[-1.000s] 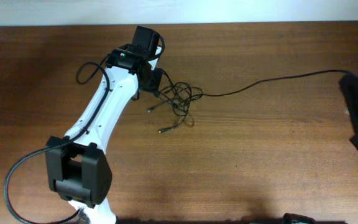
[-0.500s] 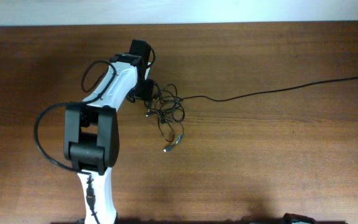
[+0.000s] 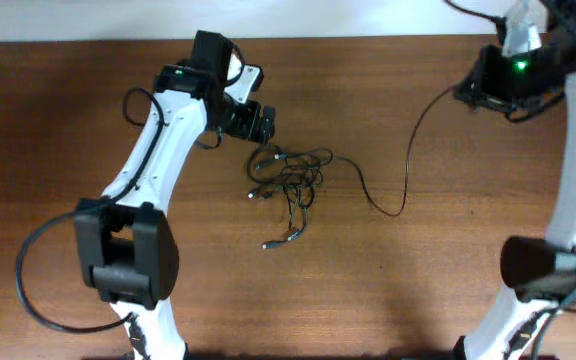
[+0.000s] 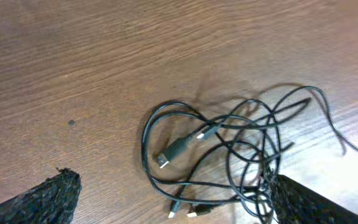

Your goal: Untangle cables

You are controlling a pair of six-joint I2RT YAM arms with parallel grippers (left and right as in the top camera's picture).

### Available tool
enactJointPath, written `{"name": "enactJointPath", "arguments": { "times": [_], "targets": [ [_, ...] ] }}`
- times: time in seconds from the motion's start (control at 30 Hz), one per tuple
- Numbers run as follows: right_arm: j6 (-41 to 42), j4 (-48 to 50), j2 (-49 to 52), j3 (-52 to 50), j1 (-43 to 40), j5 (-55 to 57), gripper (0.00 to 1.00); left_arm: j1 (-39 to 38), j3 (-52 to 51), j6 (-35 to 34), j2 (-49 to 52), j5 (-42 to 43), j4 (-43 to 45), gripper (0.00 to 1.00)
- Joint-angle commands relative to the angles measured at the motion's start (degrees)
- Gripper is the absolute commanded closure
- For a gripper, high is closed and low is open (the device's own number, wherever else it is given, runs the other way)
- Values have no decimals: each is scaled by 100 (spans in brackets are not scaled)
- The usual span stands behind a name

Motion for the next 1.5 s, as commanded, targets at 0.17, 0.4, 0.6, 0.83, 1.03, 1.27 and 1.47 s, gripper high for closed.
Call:
{"name": "enactJointPath", "arguments": {
  "times": [0.17,0.4,0.6,0.83,1.03,1.27,1.47],
  "targets": [
    [348,50,1224,33,63,1147,2,31,-28,179,-44,70,-50,0],
    [1902,2000,1233,-1952,822,15,5,31,-57,155,-44,76,-162,0],
    [4778,3622,1233,-3589,1532,-42,19,28,-57,153,-42,70,-109,0],
    [5209,4529,1241,-3939,2269,389,20,28,-57,153,-42,70,-133,1],
    [5335,4986,1504,-3950,2573,542,30,28,-61,151,-39,70,-133,0],
    [5243,5080,1602,-3952,2638,651,54,28,-61,133,-39,70,-138,0],
    [3567,5084,1602,-3989,2828,1320,66,28,-61,133,-39,87,-146,0]
  ]
}}
